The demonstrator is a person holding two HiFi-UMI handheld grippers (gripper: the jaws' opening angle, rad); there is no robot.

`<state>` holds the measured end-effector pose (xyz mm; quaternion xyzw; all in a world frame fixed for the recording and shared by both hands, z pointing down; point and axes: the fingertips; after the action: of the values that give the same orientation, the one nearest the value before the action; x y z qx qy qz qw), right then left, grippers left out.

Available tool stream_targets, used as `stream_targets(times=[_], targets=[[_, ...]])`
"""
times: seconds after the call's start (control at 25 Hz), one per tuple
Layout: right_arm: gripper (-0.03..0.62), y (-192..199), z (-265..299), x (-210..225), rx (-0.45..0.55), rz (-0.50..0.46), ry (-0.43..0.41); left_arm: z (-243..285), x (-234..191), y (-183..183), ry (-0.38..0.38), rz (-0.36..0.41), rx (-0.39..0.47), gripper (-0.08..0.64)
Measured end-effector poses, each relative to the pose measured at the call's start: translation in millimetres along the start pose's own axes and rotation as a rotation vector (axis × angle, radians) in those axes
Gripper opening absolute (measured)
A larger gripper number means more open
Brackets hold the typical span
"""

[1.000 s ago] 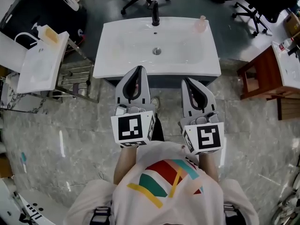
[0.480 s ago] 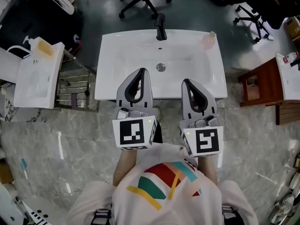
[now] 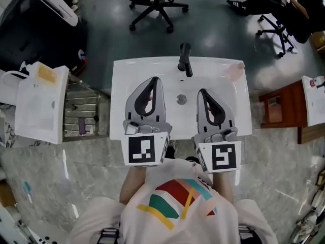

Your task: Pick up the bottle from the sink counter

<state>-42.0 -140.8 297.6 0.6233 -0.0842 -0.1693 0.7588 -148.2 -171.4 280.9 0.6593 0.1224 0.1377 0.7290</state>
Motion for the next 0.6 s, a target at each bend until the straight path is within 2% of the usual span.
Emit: stream_targets(times=[0.2,0.44,0.6], targets=[[0.012,-5,29,5,-0.001,0.011,0.01,27,-22,0,-0.002,-0.016,-0.001,0.018],[0.012,-6,43,24,-0.042,0.029,0.035,48,-14,2,0.012,-0.011,-0.023,0.018],[0.012,-10,45,31,0.004,0.033,0.002,54,-6,-4,-0.004,-0.003,-0.008,0.018]])
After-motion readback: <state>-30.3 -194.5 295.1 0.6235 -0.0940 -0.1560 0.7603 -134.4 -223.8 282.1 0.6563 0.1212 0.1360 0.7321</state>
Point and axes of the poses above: the fingertips, and each gripper's own axes: z forward along the fingers, x to its right, y out of its underside, and after that the axes turned 7 degrees about -x, right-handed
